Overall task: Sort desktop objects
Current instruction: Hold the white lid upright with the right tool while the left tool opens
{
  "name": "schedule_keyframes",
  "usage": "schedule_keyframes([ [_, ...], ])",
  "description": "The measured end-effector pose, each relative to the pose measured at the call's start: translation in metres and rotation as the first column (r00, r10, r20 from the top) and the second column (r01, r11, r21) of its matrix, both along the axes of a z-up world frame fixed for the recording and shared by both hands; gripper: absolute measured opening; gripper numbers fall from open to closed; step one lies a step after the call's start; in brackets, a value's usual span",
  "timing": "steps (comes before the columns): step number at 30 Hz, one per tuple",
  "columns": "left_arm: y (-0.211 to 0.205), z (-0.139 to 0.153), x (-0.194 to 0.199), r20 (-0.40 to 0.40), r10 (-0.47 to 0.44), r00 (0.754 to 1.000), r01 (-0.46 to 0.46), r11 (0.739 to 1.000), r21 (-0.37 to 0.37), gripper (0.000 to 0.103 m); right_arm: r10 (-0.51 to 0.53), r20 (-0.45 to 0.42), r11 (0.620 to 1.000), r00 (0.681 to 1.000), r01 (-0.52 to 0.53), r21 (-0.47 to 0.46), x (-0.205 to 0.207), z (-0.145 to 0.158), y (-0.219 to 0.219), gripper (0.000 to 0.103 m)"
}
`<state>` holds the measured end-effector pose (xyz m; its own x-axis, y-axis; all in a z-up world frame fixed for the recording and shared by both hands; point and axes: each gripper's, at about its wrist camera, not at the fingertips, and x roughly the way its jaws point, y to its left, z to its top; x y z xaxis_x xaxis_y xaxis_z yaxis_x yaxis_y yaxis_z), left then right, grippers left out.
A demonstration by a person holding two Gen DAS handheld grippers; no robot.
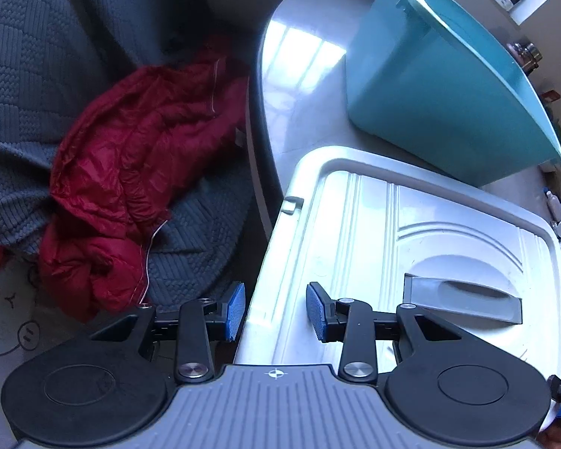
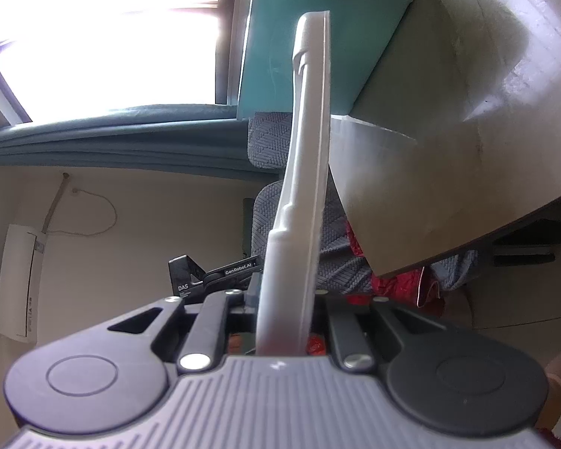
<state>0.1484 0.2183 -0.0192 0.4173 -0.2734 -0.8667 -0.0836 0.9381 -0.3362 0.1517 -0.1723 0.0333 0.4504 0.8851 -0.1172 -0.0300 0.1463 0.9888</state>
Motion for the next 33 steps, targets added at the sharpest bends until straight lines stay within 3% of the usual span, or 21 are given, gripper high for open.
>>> schedule_keyframes([
  [2,-0.004,0.003,-0.002,0.006,-0.016,1.0,0.016,1.0,0.004,0.035,0.001,0.003,1.0,1.0,-0.001,0.0,-0.002,-0.004,0.0,0.014],
  [8,-0.012,0.016,-0.008,0.039,-0.049,0.998,0.048,0.998,0.032,0.035,0.004,0.021,1.0,1.0,-0.004,0.0,-0.003,-0.001,-0.011,0.014],
  [14,-0.026,0.039,-0.018,0.093,-0.082,0.992,0.072,0.992,0.104,0.035,0.002,0.05,1.0,0.999,-0.003,0.01,-0.006,0.003,-0.025,0.014],
  [33,-0.064,0.091,-0.069,0.17,-0.096,0.981,0.051,0.967,0.251,0.034,0.019,0.123,0.999,0.992,-0.024,0.043,-0.046,-0.01,-0.077,0.014],
])
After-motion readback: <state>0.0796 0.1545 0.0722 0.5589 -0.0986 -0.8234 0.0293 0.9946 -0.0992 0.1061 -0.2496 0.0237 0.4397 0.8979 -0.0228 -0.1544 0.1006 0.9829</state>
